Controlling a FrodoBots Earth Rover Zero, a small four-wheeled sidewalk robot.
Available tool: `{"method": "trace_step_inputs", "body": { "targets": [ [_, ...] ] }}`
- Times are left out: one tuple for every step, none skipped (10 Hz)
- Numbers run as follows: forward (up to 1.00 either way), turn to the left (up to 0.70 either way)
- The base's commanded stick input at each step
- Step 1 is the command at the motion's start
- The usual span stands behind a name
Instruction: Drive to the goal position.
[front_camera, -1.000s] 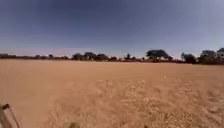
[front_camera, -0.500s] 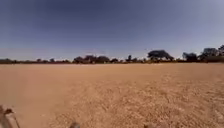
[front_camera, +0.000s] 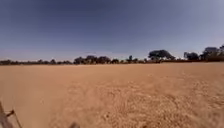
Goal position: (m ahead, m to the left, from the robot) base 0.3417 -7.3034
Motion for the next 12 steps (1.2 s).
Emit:
{"method": "trace_step_inputs", "body": {
  "targets": [
    [0.45, 0.00],
    [0.45, 0.00],
    [0.45, 0.00],
    [0.45, 0.00],
    [0.45, 0.00],
    [0.45, 0.00],
    [0.45, 0.00],
    [0.45, 0.00],
    [0.45, 0.00],
    [0.45, 0.00],
    [0.45, 0.00],
    [0.45, 0.00]
  ]
}}
